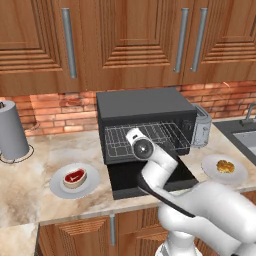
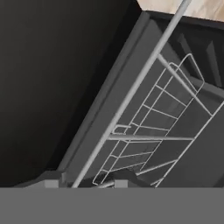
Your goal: Open the toaster oven door. Place the bread on the top rack in the toaster oven and place the steak on the bottom rack.
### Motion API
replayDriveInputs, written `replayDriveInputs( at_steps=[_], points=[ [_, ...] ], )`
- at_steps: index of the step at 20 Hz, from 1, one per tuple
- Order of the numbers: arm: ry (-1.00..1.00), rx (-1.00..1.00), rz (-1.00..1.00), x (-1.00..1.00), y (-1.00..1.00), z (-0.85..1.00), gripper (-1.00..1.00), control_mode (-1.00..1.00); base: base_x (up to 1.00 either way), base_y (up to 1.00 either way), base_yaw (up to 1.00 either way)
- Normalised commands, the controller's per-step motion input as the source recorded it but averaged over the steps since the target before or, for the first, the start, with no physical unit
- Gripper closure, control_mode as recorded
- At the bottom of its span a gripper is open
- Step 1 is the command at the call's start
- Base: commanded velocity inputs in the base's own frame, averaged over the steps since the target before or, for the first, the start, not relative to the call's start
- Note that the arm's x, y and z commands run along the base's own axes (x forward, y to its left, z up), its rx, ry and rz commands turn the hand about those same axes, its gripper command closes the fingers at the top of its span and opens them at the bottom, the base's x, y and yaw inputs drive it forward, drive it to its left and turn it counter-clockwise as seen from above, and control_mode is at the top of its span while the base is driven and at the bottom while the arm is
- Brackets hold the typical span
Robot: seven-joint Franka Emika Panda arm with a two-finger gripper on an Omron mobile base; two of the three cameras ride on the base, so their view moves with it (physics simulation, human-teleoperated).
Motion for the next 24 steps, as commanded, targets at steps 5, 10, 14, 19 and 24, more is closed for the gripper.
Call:
replayDriveInputs(
  at_steps=[5,10,14,19,24],
  points=[
    [0.47,0.0,-0.14,-0.03,-0.03,0.75,1.0,-1.0,0.0,0.0,0.0],
    [0.27,0.0,-0.17,-0.22,-0.34,0.84,-1.0,-1.0,0.0,0.0,0.0],
    [0.17,0.04,-0.11,-0.46,-1.0,0.66,-1.0,-1.0,0.0,0.0,0.0],
    [0.23,0.03,-0.05,-0.58,-1.0,0.14,-1.0,-1.0,0.0,0.0,0.0],
    [0.19,0.0,0.0,-0.47,-1.0,-0.05,-1.0,-1.0,0.0,0.0,0.0]
  ],
)
